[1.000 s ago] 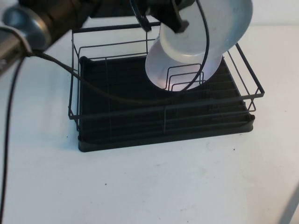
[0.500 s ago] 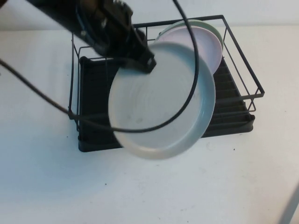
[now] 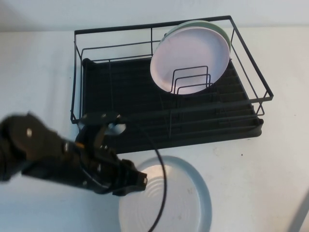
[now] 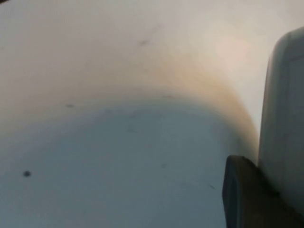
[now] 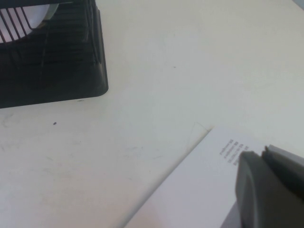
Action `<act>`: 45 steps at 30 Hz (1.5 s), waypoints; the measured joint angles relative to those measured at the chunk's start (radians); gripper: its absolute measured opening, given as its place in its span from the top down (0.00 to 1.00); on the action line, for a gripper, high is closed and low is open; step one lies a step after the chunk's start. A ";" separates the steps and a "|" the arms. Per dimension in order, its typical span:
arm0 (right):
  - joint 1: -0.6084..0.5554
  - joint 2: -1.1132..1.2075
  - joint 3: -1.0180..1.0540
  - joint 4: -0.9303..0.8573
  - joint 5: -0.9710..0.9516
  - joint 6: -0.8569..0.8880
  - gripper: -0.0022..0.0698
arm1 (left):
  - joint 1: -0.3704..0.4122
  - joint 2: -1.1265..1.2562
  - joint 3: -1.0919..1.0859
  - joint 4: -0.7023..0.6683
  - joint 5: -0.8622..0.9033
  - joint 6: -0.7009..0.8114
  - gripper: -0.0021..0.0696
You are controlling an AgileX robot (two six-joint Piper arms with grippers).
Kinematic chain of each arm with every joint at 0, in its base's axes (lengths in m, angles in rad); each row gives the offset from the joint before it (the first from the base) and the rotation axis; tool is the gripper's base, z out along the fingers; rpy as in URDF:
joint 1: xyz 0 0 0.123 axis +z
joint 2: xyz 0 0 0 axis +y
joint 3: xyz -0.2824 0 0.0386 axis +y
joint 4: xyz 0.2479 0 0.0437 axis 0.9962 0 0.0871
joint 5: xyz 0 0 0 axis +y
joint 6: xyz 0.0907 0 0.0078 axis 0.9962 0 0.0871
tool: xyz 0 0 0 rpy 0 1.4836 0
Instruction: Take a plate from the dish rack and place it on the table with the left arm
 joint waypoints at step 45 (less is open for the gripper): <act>0.000 0.000 0.000 0.000 0.000 0.000 1.00 | 0.044 -0.717 0.277 -0.035 -0.407 0.247 0.96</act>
